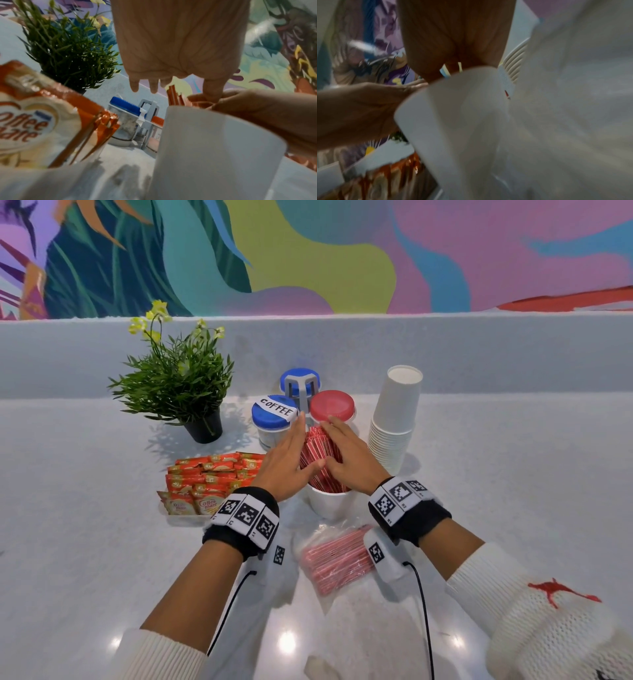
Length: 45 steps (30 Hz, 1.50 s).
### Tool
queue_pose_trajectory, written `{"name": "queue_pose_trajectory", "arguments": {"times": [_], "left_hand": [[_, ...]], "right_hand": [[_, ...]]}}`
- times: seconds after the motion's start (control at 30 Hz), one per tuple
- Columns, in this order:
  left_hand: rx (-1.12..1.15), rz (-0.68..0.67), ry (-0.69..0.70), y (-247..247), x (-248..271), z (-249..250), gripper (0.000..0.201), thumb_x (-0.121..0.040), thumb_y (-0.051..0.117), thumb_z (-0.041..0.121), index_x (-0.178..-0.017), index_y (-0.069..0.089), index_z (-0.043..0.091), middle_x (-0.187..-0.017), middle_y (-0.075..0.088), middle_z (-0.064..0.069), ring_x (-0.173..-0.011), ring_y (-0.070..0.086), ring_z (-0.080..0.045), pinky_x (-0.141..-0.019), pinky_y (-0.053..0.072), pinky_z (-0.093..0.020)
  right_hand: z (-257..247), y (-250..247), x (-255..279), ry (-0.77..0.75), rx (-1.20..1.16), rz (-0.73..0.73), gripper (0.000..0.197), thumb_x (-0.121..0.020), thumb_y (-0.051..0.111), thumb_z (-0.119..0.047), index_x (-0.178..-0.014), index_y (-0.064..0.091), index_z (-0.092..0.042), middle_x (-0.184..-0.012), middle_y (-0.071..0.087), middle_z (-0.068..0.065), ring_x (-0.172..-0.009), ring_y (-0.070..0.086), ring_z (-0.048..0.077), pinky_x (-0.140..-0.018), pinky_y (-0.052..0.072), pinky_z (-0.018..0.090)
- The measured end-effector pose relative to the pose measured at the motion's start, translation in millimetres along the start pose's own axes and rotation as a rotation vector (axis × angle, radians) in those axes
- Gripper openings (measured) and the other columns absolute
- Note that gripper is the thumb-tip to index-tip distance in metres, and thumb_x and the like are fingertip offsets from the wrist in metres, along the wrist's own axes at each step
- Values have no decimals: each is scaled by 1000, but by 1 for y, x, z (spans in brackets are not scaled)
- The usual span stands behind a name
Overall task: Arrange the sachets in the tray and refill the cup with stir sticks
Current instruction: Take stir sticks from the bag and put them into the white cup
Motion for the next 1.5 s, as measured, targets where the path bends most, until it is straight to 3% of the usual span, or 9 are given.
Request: {"name": "queue_pose_trajectory", "arguments": {"times": [0.13, 0.23, 0.47, 0.63, 0.87, 0.97, 1.07, 1.3, 1.5], "left_hand": [[83, 155, -27, -11, 9, 12, 79, -91, 51, 40, -149, 0, 24, -159, 3, -4, -145, 6, -24, -116, 11, -50], [104, 306, 3, -20, 15, 29, 53, -93, 50, 25, -142, 31, 18, -146, 33, -8, -133, 31, -24, -111, 28, -44], [169, 265, 111, -11, 30, 68, 20, -95, 47, 11, -106, 62, 5, -90, 59, -2, -73, 50, -8, -64, 38, -12], [31, 9, 54, 29, 38, 72, 20, -92, 52, 16, -103, 65, 5, -94, 66, -10, -80, 56, -18, -73, 43, -27], [-225, -116, 6, 53, 43, 72, 22, -90, 53, 25, -107, 62, 15, -109, 66, -7, -101, 60, -27, -86, 49, -38], [-272, -272, -56, 69, 50, 69, 32, -91, 53, 28, -120, 57, 14, -120, 59, -5, -111, 55, -24, -92, 44, -34], [-330, -366, -95, 87, 56, 62, 38, -86, 58, 22, -121, 51, 9, -121, 51, -9, -113, 51, -29, -96, 45, -40], [-332, -320, -238, 92, 62, 53, 62, -81, 67, 18, -129, 29, 5, -131, 37, -16, -117, 44, -36, -94, 43, -42], [-279, -402, -168, 82, 57, 49, 47, -85, 64, 15, -123, 41, 2, -122, 56, -17, -112, 55, -32, -90, 45, -33]], "right_hand": [[4, -16, 4, 16, -163, 104, 57, -90, 49, -8, -143, 30, -14, -152, 25, 9, -139, 28, 25, -113, 30, 47], [3, -34, 16, 43, -232, 254, 43, -89, 51, -4, -131, 43, -9, -137, 42, 8, -116, 47, 18, -98, 40, 28], [35, -60, 40, 218, -252, 372, 25, -88, 47, -1, -111, 56, -6, -110, 60, 9, -96, 54, 19, -85, 41, 25], [59, -49, 65, 345, -275, 364, 11, -84, 47, -3, -91, 50, -11, -80, 58, 7, -73, 60, 27, -76, 51, 38], [70, -30, 89, 445, -349, 218, 11, -83, 51, -5, -72, 53, -4, -69, 61, 15, -51, 58, 21, -55, 55, 27], [71, -19, 90, 403, -136, -8, 21, -83, 52, -6, -64, 62, -5, -71, 65, 8, -65, 55, 15, -53, 44, 13], [72, -12, 91, 387, -66, -116, 20, -87, 53, -8, -93, 71, -2, -101, 70, 9, -86, 55, 12, -72, 38, 19], [68, -11, 95, 373, -12, -218, 25, -88, 56, -12, -110, 68, -8, -115, 66, 4, -104, 58, 16, -72, 39, 13], [75, -11, 101, 373, -168, -218, 29, -87, 49, -4, -65, 60, -20, -71, 54, -14, -68, 47, 0, -56, 34, 7]]}}
Point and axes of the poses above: each hand's wrist, its own x-axis away from the middle knuckle, its own y-axis out of the palm, z = x × y, the point moved 2 cm from there along -x, towards the middle knuckle
